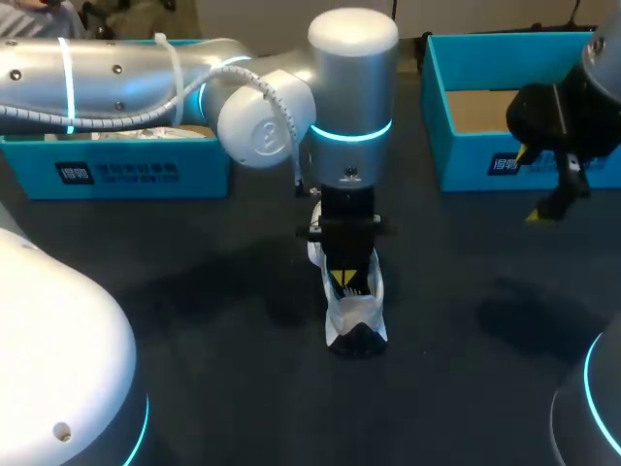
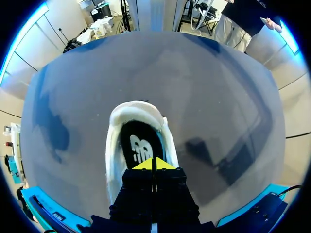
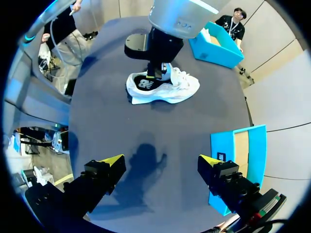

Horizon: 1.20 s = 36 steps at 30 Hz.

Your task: Take the shoe out of the shoebox, open the shoe tongue, remove and reinsert the insole, then place the shoe into the shoebox

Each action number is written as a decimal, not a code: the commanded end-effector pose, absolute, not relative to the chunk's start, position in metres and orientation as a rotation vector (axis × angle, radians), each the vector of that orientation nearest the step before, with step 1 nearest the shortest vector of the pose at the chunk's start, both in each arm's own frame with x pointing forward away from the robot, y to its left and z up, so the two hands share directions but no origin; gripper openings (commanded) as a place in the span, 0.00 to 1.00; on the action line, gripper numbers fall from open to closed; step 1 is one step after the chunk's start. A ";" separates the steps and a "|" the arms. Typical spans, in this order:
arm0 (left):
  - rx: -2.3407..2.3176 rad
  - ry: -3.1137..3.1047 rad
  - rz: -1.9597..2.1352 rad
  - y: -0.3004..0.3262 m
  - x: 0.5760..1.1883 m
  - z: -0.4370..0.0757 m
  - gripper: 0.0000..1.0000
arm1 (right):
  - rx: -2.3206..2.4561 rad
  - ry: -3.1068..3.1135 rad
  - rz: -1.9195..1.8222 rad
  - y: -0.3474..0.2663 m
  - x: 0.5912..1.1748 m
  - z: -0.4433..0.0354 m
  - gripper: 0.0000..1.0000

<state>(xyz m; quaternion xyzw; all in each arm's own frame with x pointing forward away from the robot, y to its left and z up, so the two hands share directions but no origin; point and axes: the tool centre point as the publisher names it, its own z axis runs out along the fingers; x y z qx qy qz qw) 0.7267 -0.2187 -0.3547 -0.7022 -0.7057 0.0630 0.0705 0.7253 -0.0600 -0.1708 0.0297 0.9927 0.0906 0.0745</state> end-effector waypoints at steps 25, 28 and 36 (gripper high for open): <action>-2.168 -2.170 0.080 -0.228 0.720 -0.383 0.00 | 0.091 2.981 0.268 -0.059 0.726 -0.172 1.00; -2.177 -2.179 0.091 -0.227 0.722 -0.372 0.00 | 0.091 2.981 0.268 -0.059 0.726 -0.172 1.00; -2.172 -2.153 0.107 -0.225 0.717 -0.370 0.00 | 0.091 2.981 0.268 -0.059 0.726 -0.172 1.00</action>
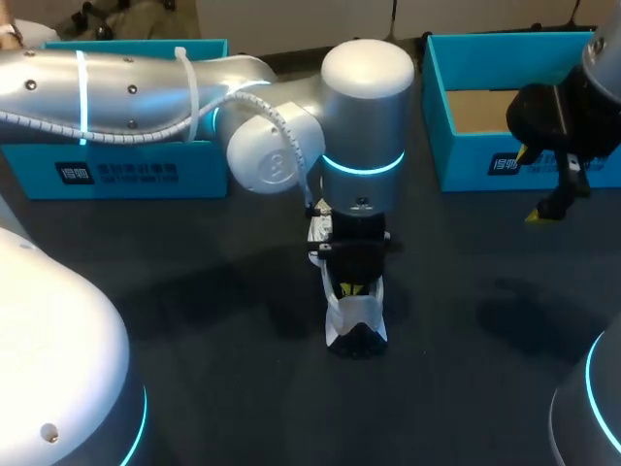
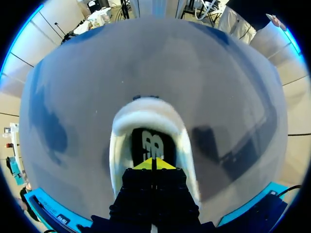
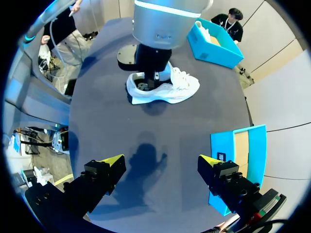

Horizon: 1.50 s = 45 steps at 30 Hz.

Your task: Take the shoe out of the shoebox, open the shoe tongue, remove and reinsert the insole, then place the shoe into the shoebox

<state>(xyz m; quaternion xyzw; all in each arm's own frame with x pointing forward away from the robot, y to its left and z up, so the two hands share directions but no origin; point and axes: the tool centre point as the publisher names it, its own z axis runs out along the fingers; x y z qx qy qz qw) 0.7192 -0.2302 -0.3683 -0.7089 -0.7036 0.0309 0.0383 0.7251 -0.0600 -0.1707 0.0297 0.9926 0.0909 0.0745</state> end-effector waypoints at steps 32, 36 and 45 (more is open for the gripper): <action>-2.177 -2.352 -0.014 -0.234 0.732 -0.417 0.00 | 0.091 2.981 0.268 -0.059 0.726 -0.172 1.00; -2.177 -2.373 -0.015 -0.233 0.736 -0.408 0.00 | 0.091 2.981 0.268 -0.059 0.726 -0.172 1.00; -2.166 -2.360 0.095 -0.239 0.728 -0.382 0.00 | 0.091 2.981 0.268 -0.059 0.726 -0.172 1.00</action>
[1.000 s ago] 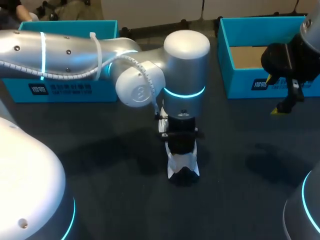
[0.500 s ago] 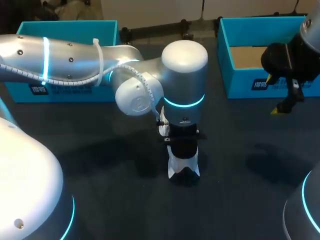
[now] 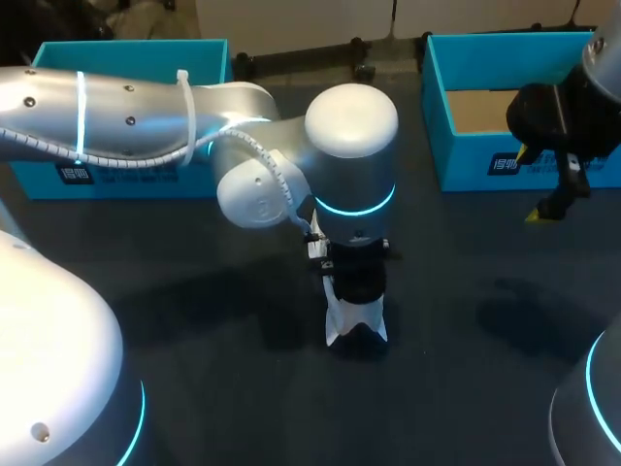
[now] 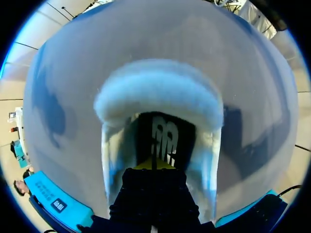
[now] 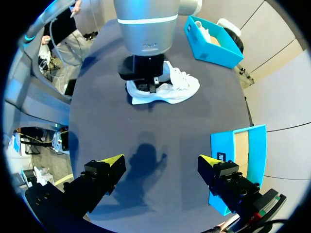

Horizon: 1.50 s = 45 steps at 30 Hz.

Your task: Take the shoe out of the shoebox, open the shoe tongue, remove and reinsert the insole, then place the shoe into the shoebox

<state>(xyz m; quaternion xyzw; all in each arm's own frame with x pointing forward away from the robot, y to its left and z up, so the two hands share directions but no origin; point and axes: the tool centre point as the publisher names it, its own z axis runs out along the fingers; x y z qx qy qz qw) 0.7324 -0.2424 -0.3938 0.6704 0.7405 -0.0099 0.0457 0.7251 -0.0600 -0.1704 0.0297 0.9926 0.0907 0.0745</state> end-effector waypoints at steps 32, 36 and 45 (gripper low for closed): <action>2.074 2.294 -0.057 -0.232 0.723 -0.392 0.00 | 0.091 2.981 0.268 -0.059 0.726 -0.172 1.00; 2.051 2.269 -0.020 -0.231 0.731 -0.381 0.00 | 0.091 2.981 0.268 -0.059 0.726 -0.172 1.00; 2.011 2.227 0.083 -0.232 0.746 -0.368 0.00 | 0.091 2.981 0.268 -0.059 0.726 -0.172 1.00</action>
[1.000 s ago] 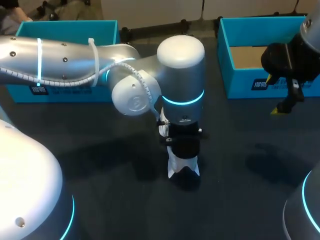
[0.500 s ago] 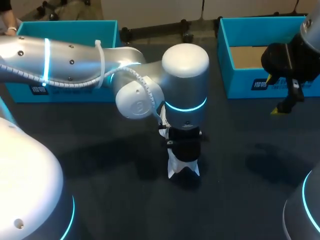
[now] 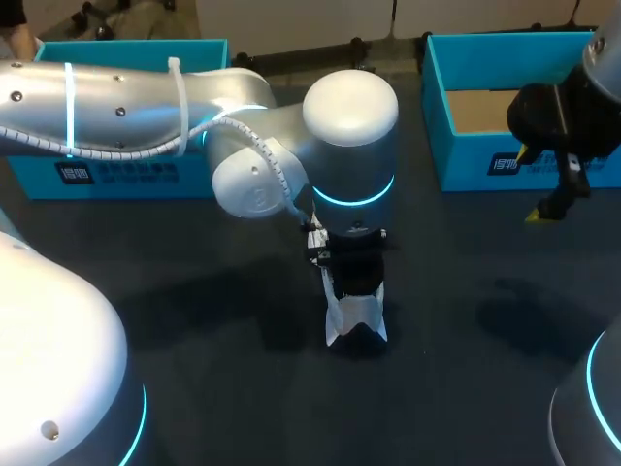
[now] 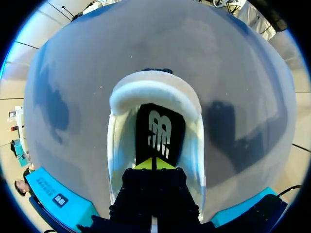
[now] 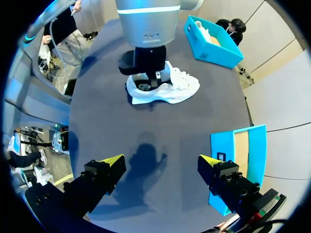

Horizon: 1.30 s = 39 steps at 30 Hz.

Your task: Take the shoe out of the shoebox, open the shoe tongue, remove and reinsert the insole, then place the shoe into the shoebox

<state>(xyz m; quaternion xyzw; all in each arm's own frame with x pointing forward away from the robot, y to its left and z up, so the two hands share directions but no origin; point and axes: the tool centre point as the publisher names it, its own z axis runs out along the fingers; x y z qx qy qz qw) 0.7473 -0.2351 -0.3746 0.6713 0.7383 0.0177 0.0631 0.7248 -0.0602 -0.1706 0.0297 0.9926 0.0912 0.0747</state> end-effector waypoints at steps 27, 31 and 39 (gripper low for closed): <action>1.981 2.246 0.151 -0.221 0.758 -0.344 1.00 | 0.091 2.981 0.268 -0.059 0.726 -0.172 1.00; 1.980 2.254 0.152 -0.220 0.759 -0.341 1.00 | 0.091 2.981 0.268 -0.059 0.726 -0.172 1.00; 1.985 2.276 0.161 -0.219 0.771 -0.336 1.00 | 0.091 2.981 0.268 -0.059 0.726 -0.172 1.00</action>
